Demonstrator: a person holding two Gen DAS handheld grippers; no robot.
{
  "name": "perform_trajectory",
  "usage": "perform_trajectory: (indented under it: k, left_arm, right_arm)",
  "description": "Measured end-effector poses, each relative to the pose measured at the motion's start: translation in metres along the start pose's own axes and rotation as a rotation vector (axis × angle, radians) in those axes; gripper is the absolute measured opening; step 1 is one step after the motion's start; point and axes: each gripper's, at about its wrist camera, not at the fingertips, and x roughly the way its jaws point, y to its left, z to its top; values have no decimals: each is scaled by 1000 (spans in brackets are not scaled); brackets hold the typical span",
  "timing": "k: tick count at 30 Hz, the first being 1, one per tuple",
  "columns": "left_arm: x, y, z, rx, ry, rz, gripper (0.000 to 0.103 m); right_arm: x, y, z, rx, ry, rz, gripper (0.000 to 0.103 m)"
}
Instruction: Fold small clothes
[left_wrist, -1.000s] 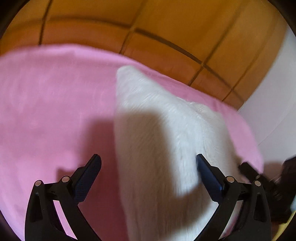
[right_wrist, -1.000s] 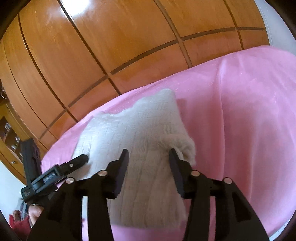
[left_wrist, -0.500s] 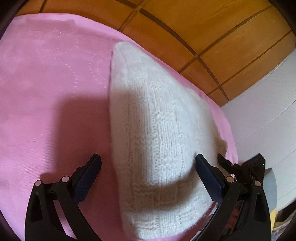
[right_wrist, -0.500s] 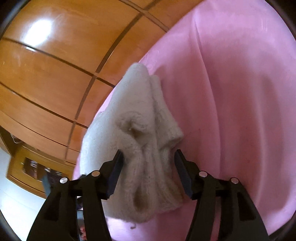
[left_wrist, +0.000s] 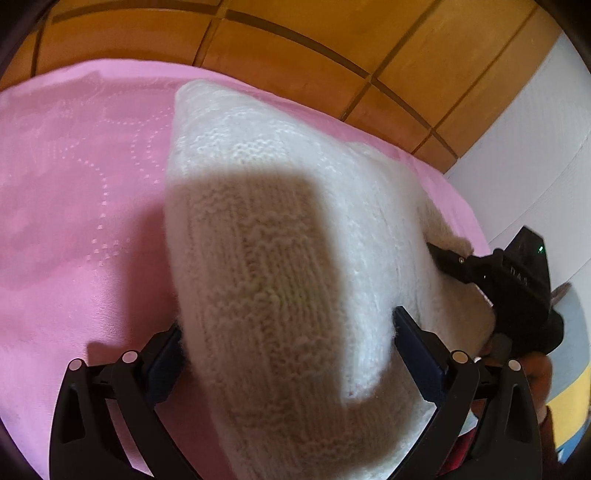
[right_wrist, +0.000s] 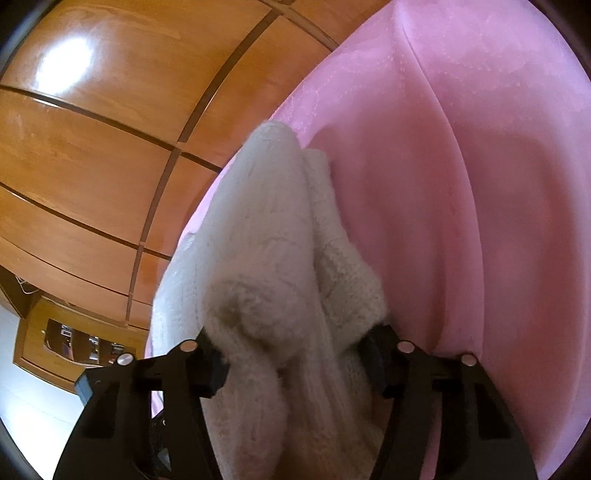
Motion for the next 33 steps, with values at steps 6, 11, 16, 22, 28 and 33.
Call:
perform_trajectory:
  k: [6,11,16,22,28,33]
  left_arm:
    - [-10,-5,-1,15,-22,20,74]
    - [-26,-18,-6,102,-68,75,58]
    - [-40,-23,-14,133,-96,84,54]
    - [-59,-26,-34,165,-124,80,52]
    - [-86,-29,-42,206,-188,112,51]
    - [-110,-15,-40,193,-249,145,51]
  right_arm:
    - [-2,1,-10,-10,-25,13,44]
    - [-6,17,-17,-53,-50,-11,41]
    - [-13,35,-28,-130,-75,-35,40]
    - [-18,55,-52,-207,-87,-23,40]
    - [-10,87,-74,-310,-72,-13,40]
    - [5,116,-84,-381,-56,14,39]
